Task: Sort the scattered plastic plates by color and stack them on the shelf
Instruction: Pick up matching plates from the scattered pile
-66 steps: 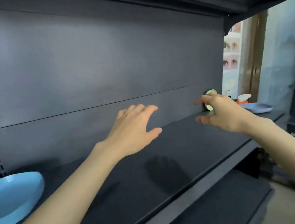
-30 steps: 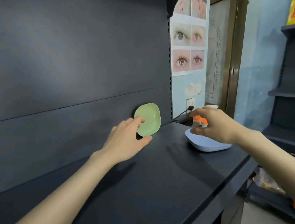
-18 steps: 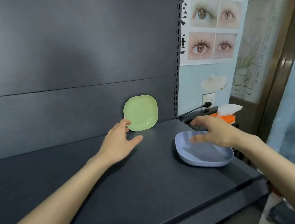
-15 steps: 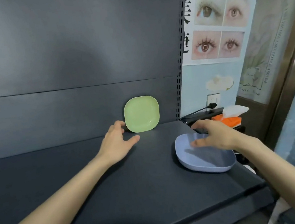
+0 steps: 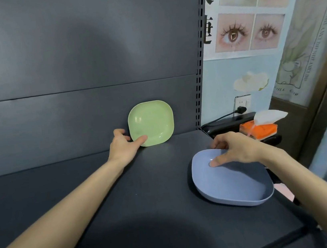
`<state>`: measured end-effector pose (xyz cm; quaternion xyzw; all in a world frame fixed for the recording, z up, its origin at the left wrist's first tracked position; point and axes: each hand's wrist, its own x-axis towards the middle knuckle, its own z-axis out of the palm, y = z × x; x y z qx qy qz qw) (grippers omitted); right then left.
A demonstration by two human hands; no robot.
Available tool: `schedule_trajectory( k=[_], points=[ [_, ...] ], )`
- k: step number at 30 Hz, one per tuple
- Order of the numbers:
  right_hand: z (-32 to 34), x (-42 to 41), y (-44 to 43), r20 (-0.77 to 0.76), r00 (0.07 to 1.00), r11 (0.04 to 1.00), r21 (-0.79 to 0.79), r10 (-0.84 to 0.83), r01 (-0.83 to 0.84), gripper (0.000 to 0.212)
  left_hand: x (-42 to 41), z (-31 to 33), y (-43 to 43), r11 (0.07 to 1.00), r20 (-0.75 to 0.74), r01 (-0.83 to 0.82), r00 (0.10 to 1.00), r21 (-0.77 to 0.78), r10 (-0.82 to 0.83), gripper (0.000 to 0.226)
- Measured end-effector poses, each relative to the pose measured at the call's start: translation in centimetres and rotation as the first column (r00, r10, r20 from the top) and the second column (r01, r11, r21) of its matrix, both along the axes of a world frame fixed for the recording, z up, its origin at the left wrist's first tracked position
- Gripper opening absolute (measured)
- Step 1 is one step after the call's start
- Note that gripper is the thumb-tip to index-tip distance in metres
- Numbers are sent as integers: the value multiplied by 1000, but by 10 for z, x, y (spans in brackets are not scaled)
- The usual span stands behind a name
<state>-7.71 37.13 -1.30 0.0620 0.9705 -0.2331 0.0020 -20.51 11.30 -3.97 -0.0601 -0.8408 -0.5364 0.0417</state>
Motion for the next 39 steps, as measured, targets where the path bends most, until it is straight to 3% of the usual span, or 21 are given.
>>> schedule_trajectory(
  k=[6,19,26,29,39],
  points=[
    [-4,-11,4,-1,999,998,-52,44,-44,28,-16,-3,10,993,-4,-64,998,100,65,60],
    [3,-16,-2,-157,984,989,-134,-84,63,31,-30,-5,13,994,-77,-28,996,107,37,19],
    [14,-9,-15,-311,941,978,-196,-131,71,23,-16,7,-2,986,-110,-7,994,169,26,17],
    [21,-8,-25,-380,911,955,-292,-158,45,18,1,19,-13,973,-139,-17,989,229,50,17],
    [37,-1,-93,-491,864,836,-517,-114,-184,30,96,42,-86,914,-253,-212,917,347,308,14]
  ],
)
